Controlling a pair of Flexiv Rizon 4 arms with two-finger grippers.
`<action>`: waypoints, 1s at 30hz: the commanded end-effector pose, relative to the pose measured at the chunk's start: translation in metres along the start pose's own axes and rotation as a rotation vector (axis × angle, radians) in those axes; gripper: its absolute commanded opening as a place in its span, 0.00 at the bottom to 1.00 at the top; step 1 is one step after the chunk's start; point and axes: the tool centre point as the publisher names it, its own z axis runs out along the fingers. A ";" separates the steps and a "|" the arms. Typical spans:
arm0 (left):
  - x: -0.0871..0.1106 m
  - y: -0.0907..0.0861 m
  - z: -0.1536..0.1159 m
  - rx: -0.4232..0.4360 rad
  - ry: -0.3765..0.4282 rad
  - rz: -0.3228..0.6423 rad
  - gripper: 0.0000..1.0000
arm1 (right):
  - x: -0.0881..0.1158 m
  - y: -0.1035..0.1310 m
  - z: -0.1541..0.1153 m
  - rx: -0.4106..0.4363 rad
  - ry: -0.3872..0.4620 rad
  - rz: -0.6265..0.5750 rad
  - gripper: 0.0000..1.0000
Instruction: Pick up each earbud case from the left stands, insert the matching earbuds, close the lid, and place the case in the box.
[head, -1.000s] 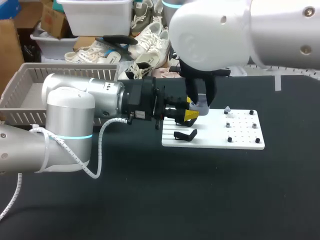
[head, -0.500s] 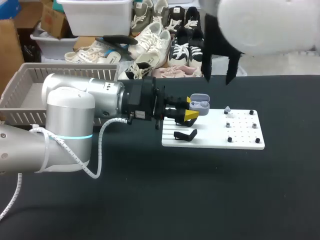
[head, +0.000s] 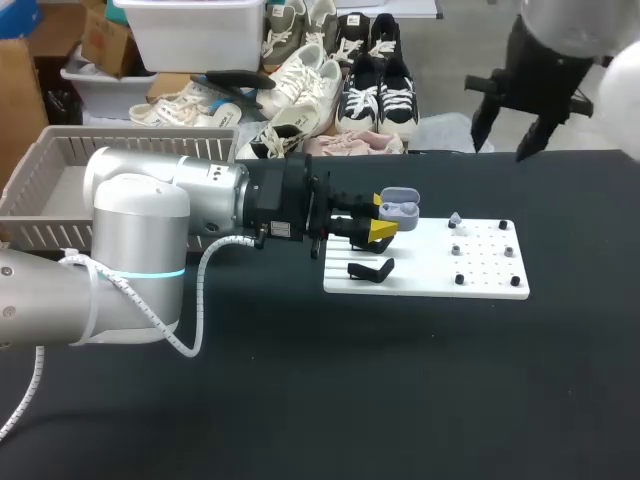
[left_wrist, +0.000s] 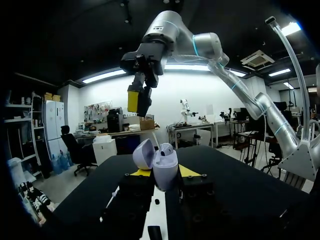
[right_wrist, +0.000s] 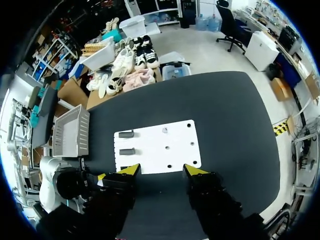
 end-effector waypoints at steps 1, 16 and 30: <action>0.000 0.001 0.000 0.002 0.000 0.000 0.00 | -0.013 -0.007 0.020 -0.066 0.032 0.012 0.49; 0.000 0.001 0.000 0.002 0.000 0.000 0.00 | -0.025 -0.007 0.098 0.058 0.084 0.117 0.55; 0.000 0.001 0.000 0.002 0.000 0.000 0.00 | -0.015 -0.016 0.145 0.033 0.087 0.180 0.53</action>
